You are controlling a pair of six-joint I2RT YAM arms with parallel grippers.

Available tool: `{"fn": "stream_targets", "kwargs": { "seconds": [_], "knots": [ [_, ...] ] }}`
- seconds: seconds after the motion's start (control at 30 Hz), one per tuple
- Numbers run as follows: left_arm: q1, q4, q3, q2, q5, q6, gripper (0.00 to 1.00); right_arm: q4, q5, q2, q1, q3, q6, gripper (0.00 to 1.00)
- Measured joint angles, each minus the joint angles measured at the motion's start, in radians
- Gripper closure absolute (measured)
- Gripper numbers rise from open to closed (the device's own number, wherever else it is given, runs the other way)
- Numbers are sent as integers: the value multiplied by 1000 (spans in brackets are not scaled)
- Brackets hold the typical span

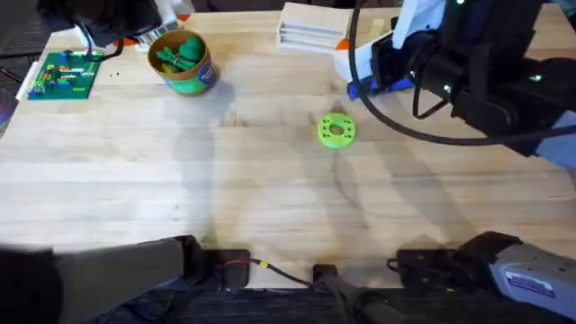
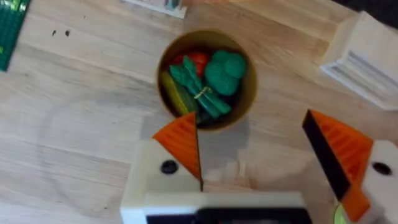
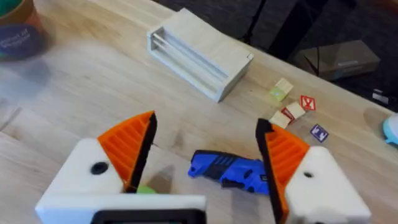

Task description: Pick up the gripper from the table and insert it into the empty holder that is missing its gripper. Then pick up a screw, insert it into the mounting hole, and use the screwdriver to tighten it. Finally, clean up the table by picking up the vegetable and placing it into the bucket.

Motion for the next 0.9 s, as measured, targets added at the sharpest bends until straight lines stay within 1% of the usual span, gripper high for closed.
{"fn": "stream_targets", "kwargs": {
  "seconds": [0.1,0.13,0.17,0.23,0.33,0.37,0.43,0.47,0.5,0.57,0.63,0.67,0.7,0.9],
  "knots": [
    [-64,-56,0,-94,3,110,39,-21,0,0,0,0,0,10],
    [-97,-76,0,-131,5,140,92,-29,0,-1,0,0,0,10],
    [-123,-89,0,-156,8,159,172,-44,0,-4,0,0,0,10],
    [-186,-122,0,-216,13,193,497,-102,0,-23,0,0,0,10],
    [-269,-171,0,-293,16,221,939,-213,0,-71,0,21,0,10],
    [-297,-190,0,-317,17,231,984,-255,0,-90,0,37,0,10],
    [-353,-225,0,-363,18,239,996,-342,0,-121,0,76,2,9],
    [-384,-237,0,-383,18,246,882,-390,0,-137,0,98,6,10],
    [-409,-245,0,-400,18,248,737,-429,0,-149,0,116,8,10],
    [-459,-259,0,-435,19,251,408,-505,0,-176,0,149,13,10],
    [-490,-265,0,-461,19,251,99,-537,0,-200,0,162,17,9],
    [-499,-265,0,-470,19,251,34,-548,0,-211,0,164,17,10],
    [-507,-265,0,-480,19,251,13,-558,0,-221,0,165,19,10],
    [-510,-273,0,-495,18,252,6,-568,0,-238,0,165,19,9]
  ]
}}
